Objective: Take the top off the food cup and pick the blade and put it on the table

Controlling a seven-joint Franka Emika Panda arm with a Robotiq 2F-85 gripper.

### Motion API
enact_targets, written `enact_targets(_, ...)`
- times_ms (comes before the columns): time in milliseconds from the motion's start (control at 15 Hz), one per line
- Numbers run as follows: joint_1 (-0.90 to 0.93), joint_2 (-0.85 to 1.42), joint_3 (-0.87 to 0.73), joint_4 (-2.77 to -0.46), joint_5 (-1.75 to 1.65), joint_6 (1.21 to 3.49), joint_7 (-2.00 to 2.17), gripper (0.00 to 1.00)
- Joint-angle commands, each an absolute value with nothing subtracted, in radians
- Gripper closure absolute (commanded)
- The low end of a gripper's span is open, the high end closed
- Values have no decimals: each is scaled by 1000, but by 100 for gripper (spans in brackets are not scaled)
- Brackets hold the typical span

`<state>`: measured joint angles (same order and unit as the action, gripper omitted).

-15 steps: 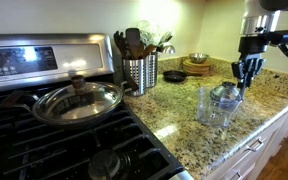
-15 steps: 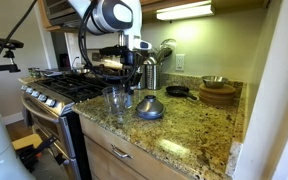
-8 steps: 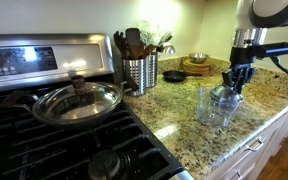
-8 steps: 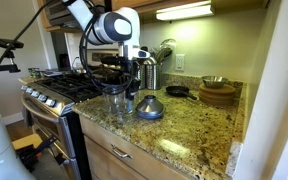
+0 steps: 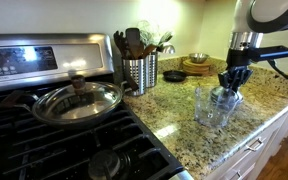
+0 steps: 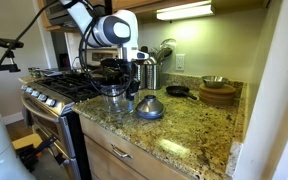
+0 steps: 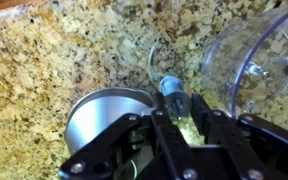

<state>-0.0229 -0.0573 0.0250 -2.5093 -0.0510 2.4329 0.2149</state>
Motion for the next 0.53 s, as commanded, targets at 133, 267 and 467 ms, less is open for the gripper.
enact_targets(133, 11, -50, 45, -2523, -45, 2483, 249, 87)
enact_targets(267, 15, -45, 47, -2523, -43, 2487, 248, 87)
enact_targets(467, 16, -41, 49, -2521, -46, 2491, 251, 87)
